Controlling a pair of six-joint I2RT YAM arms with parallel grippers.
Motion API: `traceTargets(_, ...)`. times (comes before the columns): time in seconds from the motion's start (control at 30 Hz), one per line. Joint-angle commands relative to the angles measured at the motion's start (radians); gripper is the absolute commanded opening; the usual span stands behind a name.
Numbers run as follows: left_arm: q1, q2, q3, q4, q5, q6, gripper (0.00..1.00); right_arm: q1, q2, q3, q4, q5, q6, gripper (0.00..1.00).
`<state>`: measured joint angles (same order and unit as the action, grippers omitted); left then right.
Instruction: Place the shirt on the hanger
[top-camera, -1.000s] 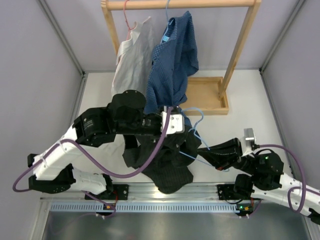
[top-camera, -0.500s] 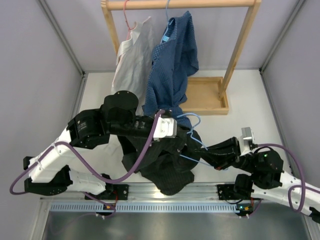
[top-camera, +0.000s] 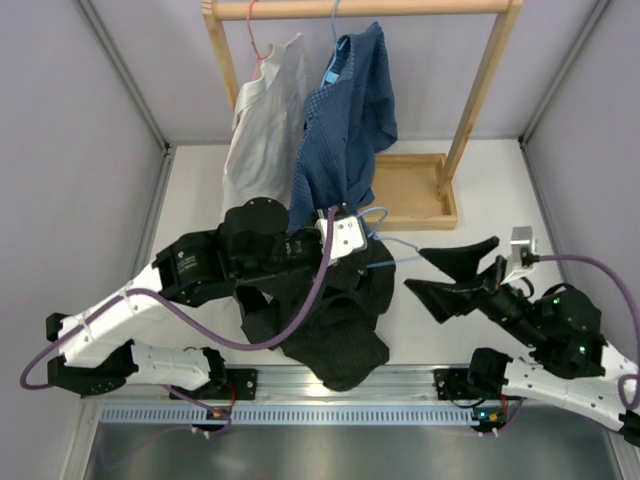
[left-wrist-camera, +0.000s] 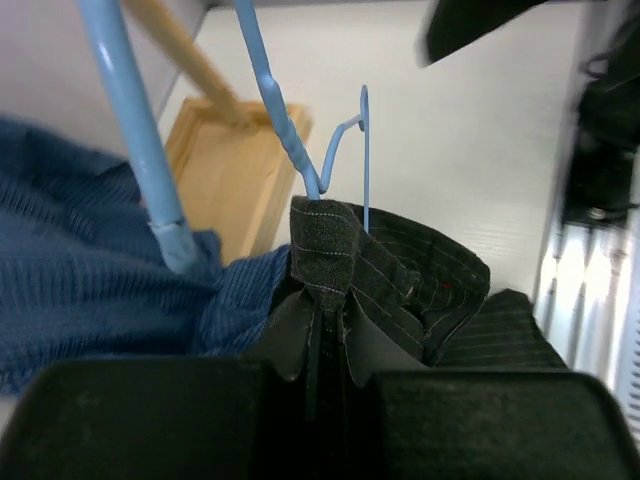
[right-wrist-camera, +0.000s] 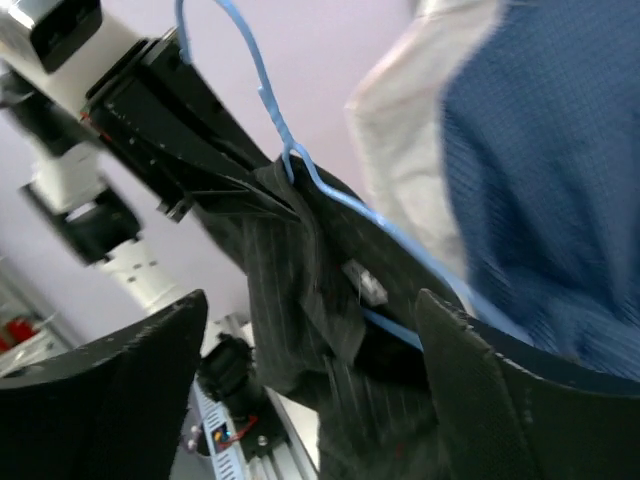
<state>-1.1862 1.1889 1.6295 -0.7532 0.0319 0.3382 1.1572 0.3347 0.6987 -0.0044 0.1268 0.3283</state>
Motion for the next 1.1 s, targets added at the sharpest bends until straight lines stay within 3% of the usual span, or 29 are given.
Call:
traceTargets(0.0,0.0,-0.043,-0.051,0.207,-0.363,-0.15,0.0,0.01,-0.057,0.087,-0.372,0.307,0.138,0.78)
traceTargets(0.03,0.002,-0.049,-0.062,0.225,-0.459,-0.184,0.0,0.01,-0.057,0.094,-0.415,0.333,0.205,0.75)
traceTargets(0.1,0.002,-0.057,-0.094,0.261,-0.512,-0.238,0.0,0.01,-0.042,0.085,-0.46,0.356,0.26,0.74)
traceTargets(0.23,0.0,-0.078,-0.148,0.29,-0.475,-0.312,0.0,0.01,0.049,0.045,-0.434,0.392,0.394,0.73)
traceTargets(0.27,0.002,-0.084,-0.169,0.311,-0.468,-0.318,0.0,0.012,0.067,0.041,-0.424,0.419,0.402,0.67)
traceTargets(0.37,0.002,-0.109,-0.192,0.339,-0.457,-0.335,0.0,0.01,0.156,0.012,-0.37,0.459,0.455,0.54)
traceTargets(0.53,0.002,-0.137,-0.223,0.37,-0.445,-0.37,0.0,-0.004,0.318,-0.008,-0.215,0.418,0.5,0.52)
traceTargets(0.87,0.002,-0.144,-0.25,0.399,-0.448,-0.38,0.0,-0.016,0.359,-0.174,0.064,0.453,0.686,0.36)
traceTargets(1.07,0.002,-0.146,-0.261,0.408,-0.429,-0.386,0.0,-0.027,0.388,-0.206,0.124,0.476,0.706,0.32)
